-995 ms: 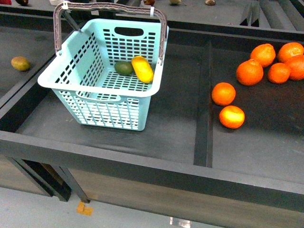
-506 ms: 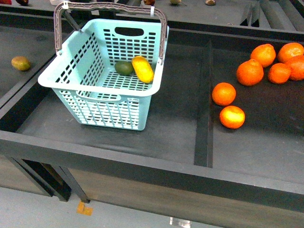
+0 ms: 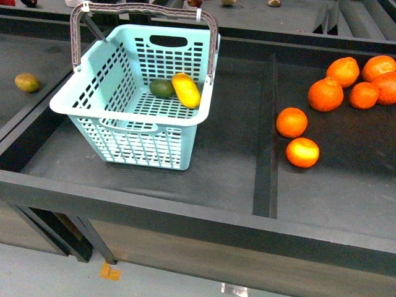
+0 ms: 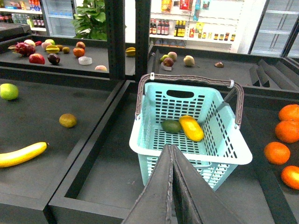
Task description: Pick mango and avocado into basket
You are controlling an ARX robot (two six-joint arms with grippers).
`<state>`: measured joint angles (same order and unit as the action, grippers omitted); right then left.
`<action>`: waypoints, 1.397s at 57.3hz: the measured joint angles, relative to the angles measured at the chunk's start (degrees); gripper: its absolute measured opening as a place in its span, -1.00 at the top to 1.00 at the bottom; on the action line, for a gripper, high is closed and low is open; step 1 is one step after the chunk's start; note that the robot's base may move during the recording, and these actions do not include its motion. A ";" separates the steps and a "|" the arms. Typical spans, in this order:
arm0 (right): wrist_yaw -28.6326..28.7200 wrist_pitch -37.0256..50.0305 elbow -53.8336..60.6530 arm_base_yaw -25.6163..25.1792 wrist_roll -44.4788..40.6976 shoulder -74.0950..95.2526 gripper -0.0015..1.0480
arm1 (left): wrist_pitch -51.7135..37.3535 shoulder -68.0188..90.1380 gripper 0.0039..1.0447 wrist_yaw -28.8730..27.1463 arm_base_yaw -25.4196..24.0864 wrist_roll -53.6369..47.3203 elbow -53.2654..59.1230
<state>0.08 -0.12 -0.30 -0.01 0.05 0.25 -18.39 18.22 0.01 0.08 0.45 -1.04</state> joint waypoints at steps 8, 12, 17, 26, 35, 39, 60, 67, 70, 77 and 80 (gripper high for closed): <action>0.00 0.00 0.00 0.00 -0.02 0.00 -0.85 | 3.63 -3.67 0.96 0.00 0.00 0.00 0.00; 0.00 0.00 0.00 0.00 0.00 0.00 -0.85 | 4.96 -5.05 0.96 0.00 0.00 0.00 0.00; 0.00 0.00 0.00 0.00 -0.02 0.00 -0.85 | 6.78 -6.82 0.96 0.00 0.00 -0.02 0.00; 0.00 0.00 0.00 0.00 0.00 0.00 -0.85 | 14.80 -13.16 0.96 0.02 0.02 -0.04 0.00; 0.00 0.00 0.00 0.00 0.00 0.00 -0.85 | 18.23 -17.88 0.96 0.00 0.02 -0.04 0.00; 0.00 0.00 0.00 0.00 -0.02 0.00 -0.85 | 18.27 -17.90 0.96 0.00 0.02 -0.04 0.00; 0.00 0.00 0.00 0.00 0.00 0.00 -0.85 | 18.27 -17.97 0.96 0.00 0.02 -0.04 0.00; 0.00 0.00 0.00 0.00 0.00 0.00 -0.85 | 18.27 -17.97 0.46 0.00 0.02 -0.04 0.00; 0.00 0.00 0.00 0.00 0.00 0.00 -0.85 | 18.27 -17.97 0.22 0.00 0.02 -0.02 0.00; 0.00 0.00 0.00 0.00 0.00 0.00 -0.85 | 18.27 -17.97 -0.37 0.00 0.02 -0.02 0.00; 0.00 0.00 0.00 0.00 0.00 0.00 -0.85 | 18.27 -17.97 -0.54 0.00 0.02 -0.04 0.00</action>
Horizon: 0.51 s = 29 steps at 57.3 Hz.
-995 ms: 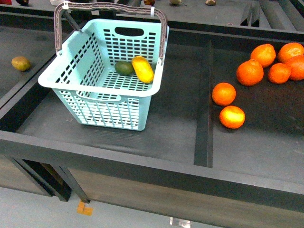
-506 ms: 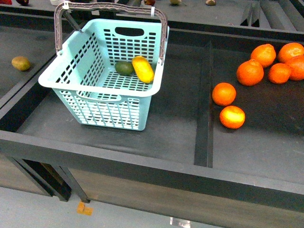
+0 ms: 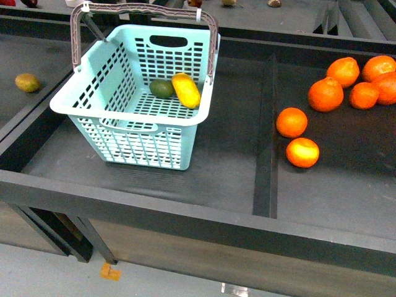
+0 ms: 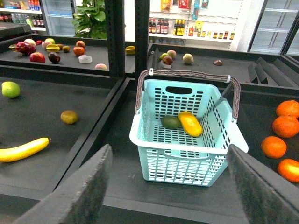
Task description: Pick mango and avocado into basket
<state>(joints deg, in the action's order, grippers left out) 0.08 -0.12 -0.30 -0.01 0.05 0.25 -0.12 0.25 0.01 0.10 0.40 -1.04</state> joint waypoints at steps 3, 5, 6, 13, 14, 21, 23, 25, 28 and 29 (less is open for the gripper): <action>0.00 0.00 0.00 0.00 0.00 0.00 -0.85 | 0.00 0.00 -0.75 0.00 0.00 0.00 0.00; 0.00 0.00 0.00 0.00 0.00 0.00 -0.85 | 0.00 0.00 -0.88 0.00 0.00 0.00 0.00; 0.00 0.00 0.00 0.00 -0.02 0.00 -0.85 | 0.00 0.00 -0.90 0.00 -0.02 -0.07 0.00; 0.00 0.00 0.00 0.00 0.00 0.00 -0.85 | 0.00 0.00 -0.87 0.00 0.00 -0.04 0.00; 0.00 0.00 0.00 0.00 0.00 0.00 -0.85 | 0.00 0.00 -0.87 0.00 0.00 -0.04 0.00; 0.00 0.00 0.00 0.00 -0.02 0.00 -0.85 | 0.00 0.00 -0.87 0.00 0.00 -0.04 0.00; 0.00 0.00 0.00 0.00 0.00 0.00 -0.85 | 0.00 0.00 -0.87 0.00 0.00 -0.04 0.00; 0.00 0.00 0.00 0.00 0.00 0.00 -0.85 | 0.00 0.00 -0.87 0.00 -0.02 -0.04 0.00; 0.00 0.00 0.00 0.00 -0.02 0.00 -0.85 | 0.00 0.00 -0.87 0.00 0.00 -0.04 0.00; 0.00 0.00 0.00 0.00 0.00 0.00 -0.85 | 0.00 0.00 -0.87 0.00 0.00 -0.04 0.00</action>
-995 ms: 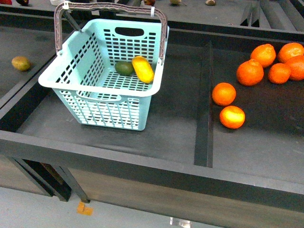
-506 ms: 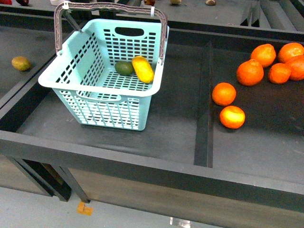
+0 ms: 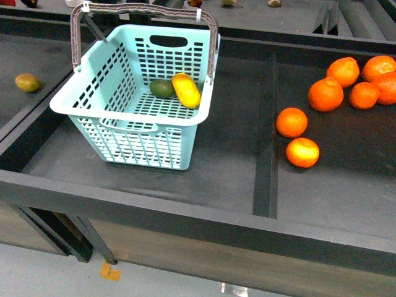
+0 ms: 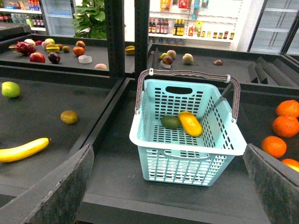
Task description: Pick mango and avocado into basket
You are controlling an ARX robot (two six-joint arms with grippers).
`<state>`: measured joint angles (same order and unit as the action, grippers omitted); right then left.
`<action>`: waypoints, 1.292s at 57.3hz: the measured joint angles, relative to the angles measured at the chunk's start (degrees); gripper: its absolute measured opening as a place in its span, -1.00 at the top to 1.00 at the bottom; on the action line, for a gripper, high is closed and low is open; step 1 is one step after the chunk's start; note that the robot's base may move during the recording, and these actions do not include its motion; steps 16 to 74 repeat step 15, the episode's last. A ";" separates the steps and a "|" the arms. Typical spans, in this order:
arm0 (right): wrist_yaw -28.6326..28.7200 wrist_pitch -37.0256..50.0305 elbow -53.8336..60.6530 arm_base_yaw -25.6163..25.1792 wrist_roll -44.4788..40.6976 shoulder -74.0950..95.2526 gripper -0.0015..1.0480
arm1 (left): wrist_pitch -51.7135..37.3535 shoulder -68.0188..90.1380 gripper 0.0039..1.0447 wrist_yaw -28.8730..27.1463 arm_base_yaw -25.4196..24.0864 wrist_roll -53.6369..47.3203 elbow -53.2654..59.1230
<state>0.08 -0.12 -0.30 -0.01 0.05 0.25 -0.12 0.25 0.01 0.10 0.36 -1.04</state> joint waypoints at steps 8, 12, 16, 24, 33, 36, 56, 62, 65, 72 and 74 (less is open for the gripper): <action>0.00 0.00 0.00 0.00 0.00 0.00 -0.85 | 0.00 0.00 -0.87 0.00 0.00 0.00 0.00; 0.00 0.00 0.00 0.00 -0.02 0.00 -0.85 | 0.00 0.00 -0.87 0.00 0.00 0.00 0.00; 0.00 0.00 0.00 0.00 0.00 0.00 -0.85 | 0.00 0.00 -0.87 0.00 0.00 0.00 0.00; 0.00 0.00 0.00 0.00 0.00 0.00 -0.85 | 0.00 0.00 -0.87 0.00 0.00 0.00 0.00; 0.00 0.00 0.00 0.00 0.00 0.00 -0.85 | 0.00 0.00 -0.87 0.00 0.00 0.00 0.00; 0.00 0.00 0.00 0.00 0.00 0.00 -0.85 | 0.00 0.00 -0.87 0.00 0.00 0.00 0.00; 0.00 0.00 0.00 0.00 0.00 0.00 -0.85 | 0.00 0.00 -0.87 0.00 0.00 0.00 0.00; 0.00 0.00 0.00 0.00 0.00 0.00 -0.85 | 0.00 0.00 -0.87 0.00 0.00 0.00 0.00; 0.00 0.00 0.00 0.00 0.00 0.00 -0.85 | 0.00 0.00 -0.87 0.00 0.00 0.00 0.00; 0.00 0.00 0.00 0.00 0.00 0.00 -0.85 | 0.00 0.00 -0.87 0.00 0.00 0.00 0.00; 0.00 0.00 0.00 0.00 0.00 0.00 -0.85 | 0.00 0.00 -0.87 0.00 0.00 0.00 0.00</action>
